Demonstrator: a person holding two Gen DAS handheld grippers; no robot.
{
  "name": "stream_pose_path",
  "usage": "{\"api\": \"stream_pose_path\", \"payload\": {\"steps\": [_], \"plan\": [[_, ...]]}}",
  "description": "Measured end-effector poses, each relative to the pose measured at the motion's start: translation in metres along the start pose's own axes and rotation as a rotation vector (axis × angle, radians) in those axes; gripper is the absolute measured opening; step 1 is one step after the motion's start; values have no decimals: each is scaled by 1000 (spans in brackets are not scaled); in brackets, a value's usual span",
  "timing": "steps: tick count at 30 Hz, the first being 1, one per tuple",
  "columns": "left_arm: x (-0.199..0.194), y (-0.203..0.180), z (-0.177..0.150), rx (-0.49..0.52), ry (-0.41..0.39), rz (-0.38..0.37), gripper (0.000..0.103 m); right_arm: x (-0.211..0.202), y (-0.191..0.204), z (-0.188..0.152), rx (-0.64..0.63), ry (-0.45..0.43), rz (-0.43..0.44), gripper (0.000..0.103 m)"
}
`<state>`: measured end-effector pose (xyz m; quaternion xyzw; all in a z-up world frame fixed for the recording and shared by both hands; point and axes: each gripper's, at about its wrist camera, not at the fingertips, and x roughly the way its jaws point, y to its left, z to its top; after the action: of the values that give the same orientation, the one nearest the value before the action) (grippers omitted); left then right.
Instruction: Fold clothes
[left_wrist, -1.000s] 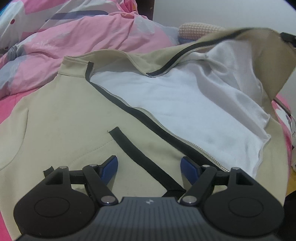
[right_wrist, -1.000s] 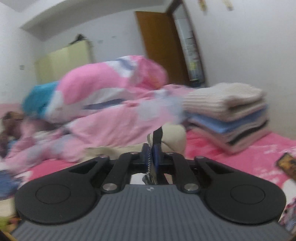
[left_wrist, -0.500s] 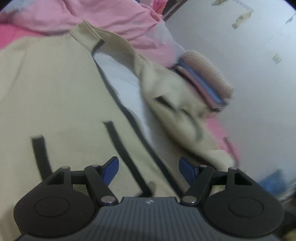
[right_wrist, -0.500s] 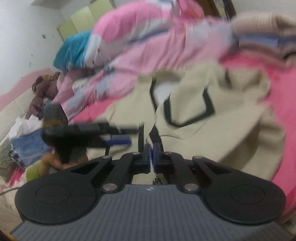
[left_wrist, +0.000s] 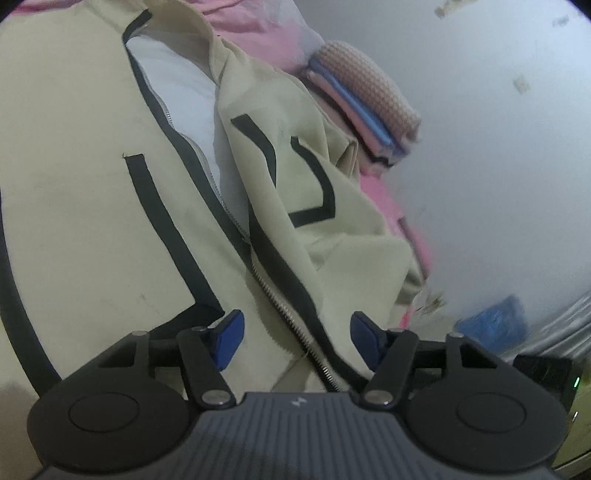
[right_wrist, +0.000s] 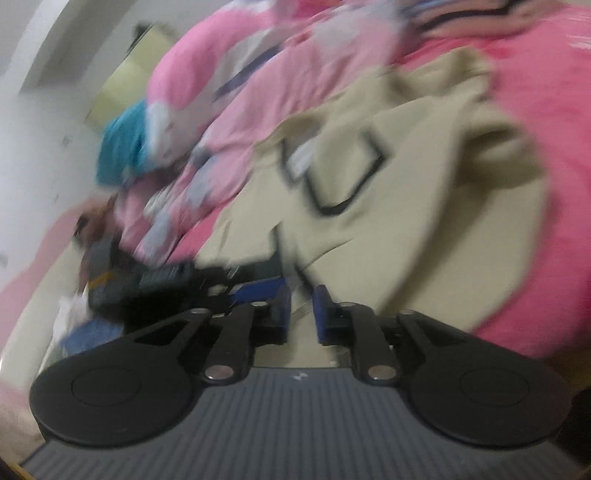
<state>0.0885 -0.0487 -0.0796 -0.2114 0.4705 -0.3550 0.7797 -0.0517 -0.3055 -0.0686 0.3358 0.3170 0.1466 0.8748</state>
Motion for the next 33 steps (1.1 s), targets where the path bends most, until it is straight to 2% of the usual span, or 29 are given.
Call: {"api": "stream_pose_path", "payload": {"steps": [2, 6, 8, 9, 11, 15, 16, 18, 19, 23, 25, 27, 33], "plan": [[3, -6, -2, 21, 11, 19, 58, -8, -19, 5, 71, -38, -40, 25], [10, -21, -6, 61, 34, 43, 52, -3, -46, 12, 159, -66, -106, 28], [14, -27, -10, 62, 40, 59, 45, 7, -56, 14, 182, -61, -116, 29], [15, -28, -12, 60, 41, 68, 42, 14, -59, 15, 192, -54, -115, 30], [17, -31, -15, 49, 37, 90, 29, 21, -63, 15, 206, -47, -85, 30], [17, -32, -18, 16, 16, 109, 21, 29, -65, 13, 232, -39, -12, 30], [15, -33, -18, 12, 9, 111, 18, 28, -64, 11, 228, -29, 3, 28], [12, -34, -18, 9, -3, 114, 12, 27, -60, 7, 217, -8, 34, 17], [9, -35, -17, 4, -6, 106, 6, 26, -56, 7, 206, -1, 51, 7], [-12, -36, -10, -68, -3, -15, 6, 16, -40, 8, 174, 7, 121, 4], [-19, -37, -8, -74, 4, -39, 6, 7, -33, 11, 165, 3, 159, 4], [-19, -38, -9, -62, 17, -23, 6, 3, -30, 10, 158, 11, 166, 4], [-3, -35, -20, -14, 53, 68, 6, 10, -37, -11, 150, 76, 96, 3]]}}
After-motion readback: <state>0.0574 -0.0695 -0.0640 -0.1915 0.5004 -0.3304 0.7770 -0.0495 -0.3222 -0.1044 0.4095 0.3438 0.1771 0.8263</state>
